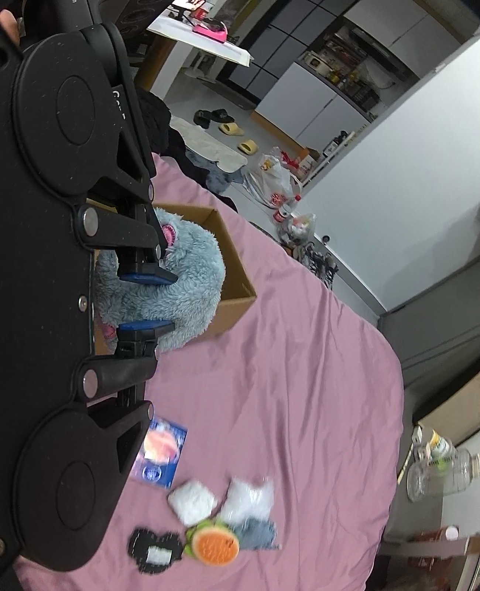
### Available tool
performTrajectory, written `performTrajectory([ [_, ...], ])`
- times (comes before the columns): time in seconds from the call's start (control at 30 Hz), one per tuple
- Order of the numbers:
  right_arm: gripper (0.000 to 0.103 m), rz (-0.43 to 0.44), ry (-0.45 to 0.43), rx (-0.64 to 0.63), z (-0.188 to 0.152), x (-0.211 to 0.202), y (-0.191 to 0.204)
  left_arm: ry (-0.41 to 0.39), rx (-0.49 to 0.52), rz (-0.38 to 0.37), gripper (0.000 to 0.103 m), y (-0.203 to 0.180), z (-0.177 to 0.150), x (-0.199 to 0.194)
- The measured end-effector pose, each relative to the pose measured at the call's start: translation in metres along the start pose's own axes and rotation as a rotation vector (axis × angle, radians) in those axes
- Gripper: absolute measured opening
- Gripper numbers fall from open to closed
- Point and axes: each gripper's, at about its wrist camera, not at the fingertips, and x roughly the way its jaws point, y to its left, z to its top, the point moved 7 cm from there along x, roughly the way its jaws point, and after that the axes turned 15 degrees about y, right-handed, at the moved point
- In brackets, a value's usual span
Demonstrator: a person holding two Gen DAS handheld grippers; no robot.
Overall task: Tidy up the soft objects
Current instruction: 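Lift the grey plush with both grippers and carry it into the cardboard box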
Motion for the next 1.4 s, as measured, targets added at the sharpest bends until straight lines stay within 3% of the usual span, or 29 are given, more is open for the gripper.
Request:
performTrajectory([
  [0.53,0.020,0.005,0.088,-0.034,0.024,0.058,0.045,0.020,-0.086,0.039,0.016,0.062,0.045,0.003],
  [1.4,0.017,0.038,0.231,0.035,0.044,0.150,0.048,0.102,-0.193,0.198,0.020,0.117,0.090,0.039],
])
